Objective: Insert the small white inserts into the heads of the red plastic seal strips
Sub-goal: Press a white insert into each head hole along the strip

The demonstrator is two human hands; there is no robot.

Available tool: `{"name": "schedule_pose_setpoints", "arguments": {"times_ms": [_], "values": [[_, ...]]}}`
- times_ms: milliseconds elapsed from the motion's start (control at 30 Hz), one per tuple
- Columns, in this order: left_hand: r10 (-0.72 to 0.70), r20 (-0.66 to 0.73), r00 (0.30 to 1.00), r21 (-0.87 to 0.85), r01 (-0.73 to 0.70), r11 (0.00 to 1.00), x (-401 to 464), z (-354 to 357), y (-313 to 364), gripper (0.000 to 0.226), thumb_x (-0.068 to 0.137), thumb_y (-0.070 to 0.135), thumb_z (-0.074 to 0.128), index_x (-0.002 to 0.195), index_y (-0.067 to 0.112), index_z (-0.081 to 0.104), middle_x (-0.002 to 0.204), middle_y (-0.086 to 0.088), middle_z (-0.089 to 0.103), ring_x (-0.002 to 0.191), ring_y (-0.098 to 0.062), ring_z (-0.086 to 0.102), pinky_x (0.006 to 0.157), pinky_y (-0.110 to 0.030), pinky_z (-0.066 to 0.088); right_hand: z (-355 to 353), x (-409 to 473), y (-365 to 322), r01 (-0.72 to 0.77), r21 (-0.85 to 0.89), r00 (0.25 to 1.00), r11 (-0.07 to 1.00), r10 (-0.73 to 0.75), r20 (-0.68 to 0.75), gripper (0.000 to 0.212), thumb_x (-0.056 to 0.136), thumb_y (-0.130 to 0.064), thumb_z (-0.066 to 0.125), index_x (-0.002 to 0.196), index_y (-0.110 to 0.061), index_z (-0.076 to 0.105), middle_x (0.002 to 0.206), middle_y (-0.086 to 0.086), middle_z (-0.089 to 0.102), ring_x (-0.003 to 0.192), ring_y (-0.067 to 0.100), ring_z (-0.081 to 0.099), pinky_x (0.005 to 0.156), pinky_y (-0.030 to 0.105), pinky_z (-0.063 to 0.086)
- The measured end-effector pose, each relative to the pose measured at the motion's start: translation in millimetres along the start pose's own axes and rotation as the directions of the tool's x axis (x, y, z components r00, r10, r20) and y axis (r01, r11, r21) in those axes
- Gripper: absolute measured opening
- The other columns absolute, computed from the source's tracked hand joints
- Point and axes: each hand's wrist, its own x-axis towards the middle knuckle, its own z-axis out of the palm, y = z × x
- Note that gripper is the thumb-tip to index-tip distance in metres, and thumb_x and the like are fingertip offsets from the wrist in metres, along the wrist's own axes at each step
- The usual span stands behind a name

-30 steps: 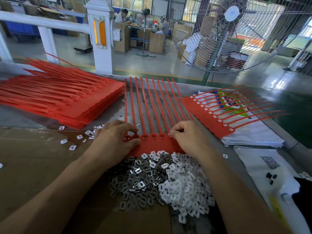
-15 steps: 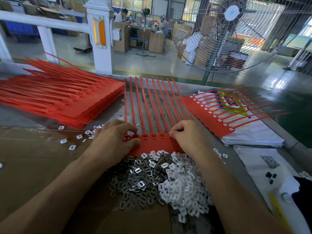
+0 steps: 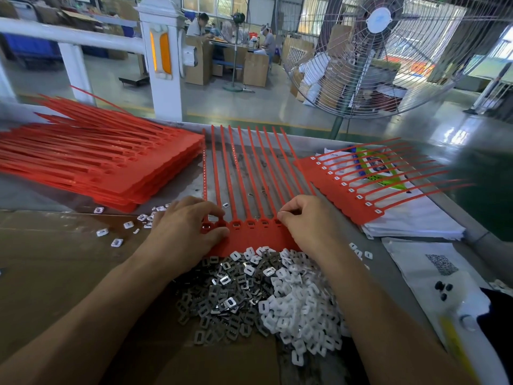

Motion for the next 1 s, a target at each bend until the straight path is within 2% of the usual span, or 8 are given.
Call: {"name": "schedule_pose_setpoints", "arguments": {"times_ms": [100,167,233,333,400,533,800,1000], "values": [[0.0,0.0,1.0,-0.001,0.0,1.0,-1,-1,0,0.037,0.088,0.058,0.063,0.123,0.045,0.059,0.139,0.013,0.048,0.132,-0.013,0.041,0.115,-0.048,0.023,-7,-7,-5,0.153,0.047,0.984,0.987,-0.157,0.086,0.009,0.093,-0.031,0.074,0.085,-0.034,0.073,0.08,-0.027,0.068,0.08,-0.023,0.056,0.059,-0.002,0.038],[-0.001,-0.002,1.0,-0.001,0.001,1.0,-1,-1,1,0.037,0.088,0.057,0.063,0.124,0.045,0.059,0.139,0.013,0.048,0.132,-0.013,0.041,0.116,-0.048,0.023,-10,-13,-13,0.248,0.093,0.934,0.964,-0.264,0.243,0.008,0.092,-0.034,0.077,0.084,-0.036,0.074,0.084,-0.035,0.067,0.08,-0.015,0.062,0.062,0.006,0.044],[0.001,-0.007,1.0,0.003,-0.001,1.0,-1,-1,2,0.038,0.089,0.056,0.063,0.125,0.044,0.06,0.138,0.012,0.049,0.131,-0.014,0.042,0.116,-0.048,0.024,-9,-18,-20,0.302,0.134,0.861,0.944,-0.331,0.387,0.005,0.09,-0.034,0.078,0.087,-0.035,0.075,0.086,-0.024,0.07,0.077,-0.001,0.067,0.066,0.016,0.049],[0.0,-0.005,1.0,0.009,0.0,1.0,-2,-1,3,0.039,0.09,0.055,0.063,0.126,0.043,0.06,0.139,0.011,0.049,0.131,-0.015,0.043,0.117,-0.05,0.025,-6,-25,-29,0.403,0.137,0.759,0.905,-0.414,0.502,0.005,0.088,-0.034,0.08,0.091,-0.033,0.077,0.091,-0.019,0.066,0.083,0.001,0.064,0.071,0.017,0.047],[0.0,-0.009,1.0,0.013,0.0,1.0,-2,-1,3,0.038,0.09,0.055,0.063,0.126,0.043,0.06,0.139,0.01,0.049,0.132,-0.015,0.043,0.116,-0.049,0.026,-4,-28,-33,0.43,0.126,0.723,0.894,-0.425,0.544,0.009,0.087,-0.036,0.082,0.094,-0.034,0.077,0.094,-0.016,0.064,0.087,0.001,0.062,0.076,0.022,0.049],[0.002,-0.016,1.0,0.016,-0.001,1.0,-2,-1,4,0.038,0.09,0.055,0.062,0.126,0.042,0.061,0.137,0.011,0.05,0.131,-0.015,0.043,0.116,-0.047,0.026,-2,-32,-38,0.478,0.073,0.69,0.875,-0.425,0.586,0.014,0.087,-0.036,0.081,0.1,-0.034,0.077,0.097,-0.014,0.06,0.089,0.001,0.059,0.081,0.025,0.051],[0.006,-0.025,1.0,0.013,-0.005,1.0,0,1,2,0.036,0.088,0.056,0.063,0.123,0.045,0.061,0.136,0.012,0.051,0.13,-0.015,0.044,0.115,-0.05,0.027,-2,-35,-40,0.505,0.066,0.688,0.86,-0.448,0.571,0.007,0.089,-0.029,0.079,0.09,-0.032,0.073,0.093,-0.017,0.059,0.085,-0.003,0.057,0.075,0.017,0.042],[0.003,-0.022,1.0,0.012,-0.003,1.0,1,1,2,0.035,0.089,0.055,0.062,0.122,0.045,0.061,0.137,0.011,0.051,0.131,-0.015,0.043,0.116,-0.05,0.025,-4,-36,-38,0.435,0.146,0.722,0.889,-0.441,0.533,0.008,0.091,-0.026,0.075,0.089,-0.031,0.069,0.087,-0.017,0.069,0.079,0.003,0.066,0.071,0.021,0.054]]}}
